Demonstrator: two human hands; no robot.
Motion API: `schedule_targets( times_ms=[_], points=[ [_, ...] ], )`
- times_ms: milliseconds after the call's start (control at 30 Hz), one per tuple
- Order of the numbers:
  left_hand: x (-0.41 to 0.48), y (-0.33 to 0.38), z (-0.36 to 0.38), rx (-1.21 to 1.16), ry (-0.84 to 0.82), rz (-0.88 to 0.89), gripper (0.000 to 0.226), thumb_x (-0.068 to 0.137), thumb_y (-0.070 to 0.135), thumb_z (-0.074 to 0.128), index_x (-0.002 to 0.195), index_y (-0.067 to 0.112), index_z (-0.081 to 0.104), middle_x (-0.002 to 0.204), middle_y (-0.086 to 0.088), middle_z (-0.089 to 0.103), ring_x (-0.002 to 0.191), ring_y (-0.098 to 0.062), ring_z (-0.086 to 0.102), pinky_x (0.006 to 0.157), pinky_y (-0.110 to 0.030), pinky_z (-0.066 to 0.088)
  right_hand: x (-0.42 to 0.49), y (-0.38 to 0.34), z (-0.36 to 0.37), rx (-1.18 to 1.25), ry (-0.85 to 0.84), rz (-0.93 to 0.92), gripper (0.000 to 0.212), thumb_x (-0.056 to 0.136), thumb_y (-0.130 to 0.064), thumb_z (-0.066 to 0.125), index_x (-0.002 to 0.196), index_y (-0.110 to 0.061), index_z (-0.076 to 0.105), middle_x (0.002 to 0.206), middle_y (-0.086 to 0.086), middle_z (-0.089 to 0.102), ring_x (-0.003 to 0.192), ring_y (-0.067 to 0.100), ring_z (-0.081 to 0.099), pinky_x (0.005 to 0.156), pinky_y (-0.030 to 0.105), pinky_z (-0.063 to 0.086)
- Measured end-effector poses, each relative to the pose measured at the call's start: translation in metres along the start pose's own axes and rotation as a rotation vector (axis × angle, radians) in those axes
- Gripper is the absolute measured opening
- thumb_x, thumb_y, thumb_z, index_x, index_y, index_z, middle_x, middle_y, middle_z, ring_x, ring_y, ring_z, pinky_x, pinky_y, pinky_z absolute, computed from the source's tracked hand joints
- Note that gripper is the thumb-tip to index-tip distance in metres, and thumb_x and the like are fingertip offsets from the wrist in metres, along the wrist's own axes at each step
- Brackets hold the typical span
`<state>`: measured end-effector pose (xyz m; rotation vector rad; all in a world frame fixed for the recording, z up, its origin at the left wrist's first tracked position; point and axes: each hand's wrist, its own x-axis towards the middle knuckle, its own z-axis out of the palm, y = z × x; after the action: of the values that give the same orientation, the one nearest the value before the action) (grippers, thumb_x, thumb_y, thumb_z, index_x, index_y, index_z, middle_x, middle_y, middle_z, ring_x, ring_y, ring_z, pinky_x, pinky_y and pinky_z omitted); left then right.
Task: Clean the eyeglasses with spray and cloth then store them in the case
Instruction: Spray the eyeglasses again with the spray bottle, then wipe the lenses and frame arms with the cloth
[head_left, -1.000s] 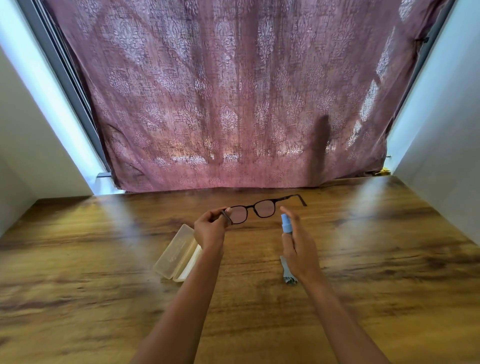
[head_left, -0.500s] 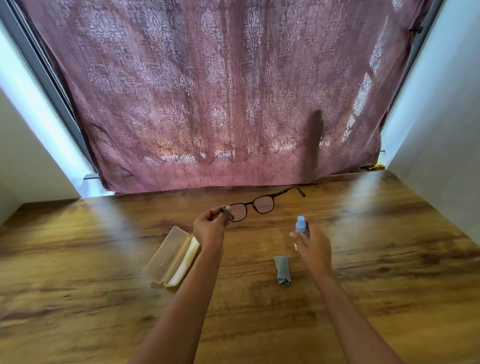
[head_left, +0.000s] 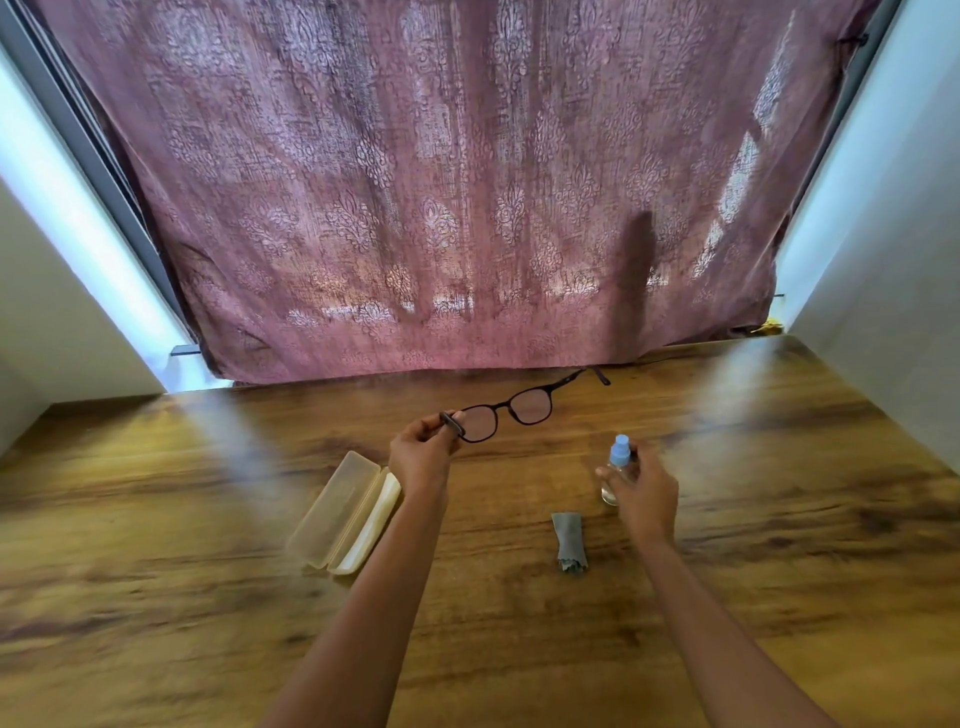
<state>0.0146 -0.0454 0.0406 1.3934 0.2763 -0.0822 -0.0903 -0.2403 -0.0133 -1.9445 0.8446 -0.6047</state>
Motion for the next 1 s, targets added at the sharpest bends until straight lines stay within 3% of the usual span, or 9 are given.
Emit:
schedule_targets(
  times_ms=[133, 367, 633, 733, 800, 1000],
  points=[
    [0.000, 0.001, -0.001, -0.005, -0.023, 0.005, 0.010, 0.074, 0.012, 0.075, 0.072, 0.016, 0.066, 0.068, 0.001, 0.060, 0.063, -0.010, 0.055, 0.055, -0.014, 0.049, 0.000, 0.004, 0.001, 0.010, 0.011, 0.007, 0.050, 0.076, -0.012, 0.073, 0.121, -0.007, 0.054, 0.112, 0.014, 0.063, 0.103, 0.027, 0.059, 0.085, 0.039, 0.050],
    [-0.004, 0.002, -0.006, -0.031, -0.039, 0.024, 0.009, 0.074, 0.012, 0.075, 0.072, 0.016, 0.067, 0.067, 0.002, 0.059, 0.063, -0.010, 0.054, 0.049, -0.009, 0.047, -0.004, 0.005, -0.004, 0.031, -0.001, -0.001, 0.053, 0.073, -0.012, 0.075, 0.120, -0.010, 0.051, 0.116, 0.012, 0.062, 0.106, 0.026, 0.058, 0.085, 0.034, 0.047],
    [-0.012, 0.002, -0.017, -0.037, -0.044, 0.023, 0.009, 0.074, 0.011, 0.074, 0.073, 0.016, 0.067, 0.068, 0.002, 0.060, 0.063, -0.007, 0.055, 0.053, -0.012, 0.048, -0.030, 0.010, -0.005, -0.014, 0.084, -0.005, 0.068, 0.070, -0.011, 0.077, 0.130, -0.011, 0.045, 0.124, 0.008, 0.057, 0.112, 0.025, 0.055, 0.088, 0.033, 0.046],
    [-0.015, 0.000, -0.023, -0.025, -0.033, 0.018, 0.007, 0.075, 0.010, 0.074, 0.080, 0.012, 0.069, 0.067, 0.002, 0.060, 0.061, -0.007, 0.054, 0.055, -0.013, 0.049, -0.051, 0.011, -0.003, -0.093, 0.179, -0.096, 0.058, 0.072, -0.009, 0.075, 0.124, -0.004, 0.048, 0.120, 0.011, 0.056, 0.106, 0.025, 0.055, 0.082, 0.027, 0.042],
    [-0.016, -0.001, -0.027, -0.035, -0.037, 0.008, 0.007, 0.076, 0.009, 0.073, 0.079, 0.013, 0.068, 0.070, 0.001, 0.061, 0.065, -0.008, 0.056, 0.056, -0.013, 0.050, -0.061, 0.016, 0.002, -0.140, 0.202, -0.161, 0.052, 0.072, -0.007, 0.075, 0.117, -0.001, 0.052, 0.114, 0.014, 0.058, 0.102, 0.029, 0.057, 0.082, 0.032, 0.046],
    [-0.019, -0.003, -0.042, -0.051, -0.053, -0.009, 0.009, 0.076, 0.008, 0.073, 0.073, 0.013, 0.066, 0.074, 0.001, 0.064, 0.069, -0.009, 0.059, 0.055, -0.011, 0.051, -0.083, 0.023, 0.020, -0.196, 0.133, -0.239, 0.025, 0.070, -0.004, 0.076, 0.091, -0.003, 0.062, 0.093, 0.013, 0.064, 0.081, 0.028, 0.060, 0.065, 0.028, 0.042]
  ],
)
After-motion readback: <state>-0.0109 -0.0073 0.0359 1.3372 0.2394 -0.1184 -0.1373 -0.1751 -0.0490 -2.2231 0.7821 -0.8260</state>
